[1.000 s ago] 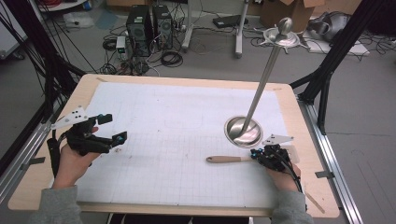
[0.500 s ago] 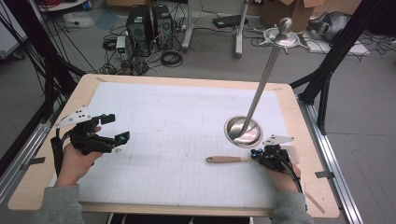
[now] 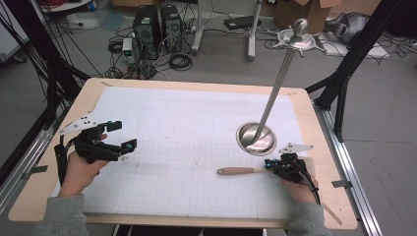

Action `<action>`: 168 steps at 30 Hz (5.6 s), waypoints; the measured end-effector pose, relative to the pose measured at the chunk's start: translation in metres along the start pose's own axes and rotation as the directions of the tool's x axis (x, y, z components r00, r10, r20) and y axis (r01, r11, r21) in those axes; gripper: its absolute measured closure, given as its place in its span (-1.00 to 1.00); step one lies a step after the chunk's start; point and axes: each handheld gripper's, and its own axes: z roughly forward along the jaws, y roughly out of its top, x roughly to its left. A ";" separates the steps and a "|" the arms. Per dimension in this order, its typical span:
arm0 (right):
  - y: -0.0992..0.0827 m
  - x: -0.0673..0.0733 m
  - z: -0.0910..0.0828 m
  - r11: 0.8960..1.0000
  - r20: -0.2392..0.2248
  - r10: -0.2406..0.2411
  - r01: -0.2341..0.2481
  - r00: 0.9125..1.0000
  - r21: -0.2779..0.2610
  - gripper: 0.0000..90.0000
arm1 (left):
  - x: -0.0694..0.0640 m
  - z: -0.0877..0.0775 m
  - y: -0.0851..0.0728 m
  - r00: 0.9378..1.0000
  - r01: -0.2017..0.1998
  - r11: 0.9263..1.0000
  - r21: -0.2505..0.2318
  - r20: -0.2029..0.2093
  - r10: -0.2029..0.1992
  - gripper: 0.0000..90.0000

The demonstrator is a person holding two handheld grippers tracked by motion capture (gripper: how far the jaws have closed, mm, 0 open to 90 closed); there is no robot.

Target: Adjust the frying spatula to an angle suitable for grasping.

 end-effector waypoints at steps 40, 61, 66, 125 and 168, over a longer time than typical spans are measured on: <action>-0.018 0.024 -0.025 0.993 -0.023 -0.021 0.018 1.000 -0.114 1.00 | -0.004 -0.001 0.003 1.000 -0.013 1.000 -0.007 0.003 0.013 -0.96; -0.024 0.059 -0.028 0.985 -0.122 -0.108 0.090 0.987 -0.147 1.00 | -0.002 -0.004 0.004 1.000 -0.004 1.000 -0.021 0.001 0.004 -0.96; -0.025 0.062 -0.025 0.987 -0.136 -0.120 0.104 0.983 -0.123 1.00 | -0.002 -0.004 0.004 1.000 -0.007 1.000 -0.023 0.000 0.007 -0.96; -0.005 0.068 0.008 0.982 -0.071 -0.170 0.163 0.983 -0.095 1.00 | 0.001 -0.008 0.002 1.000 -0.002 1.000 -0.016 -0.017 0.002 -0.96; 0.009 0.059 0.026 0.992 0.004 -0.099 0.099 0.995 -0.084 1.00 | -0.001 0.000 -0.002 1.000 0.000 1.000 0.011 -0.009 0.000 -0.96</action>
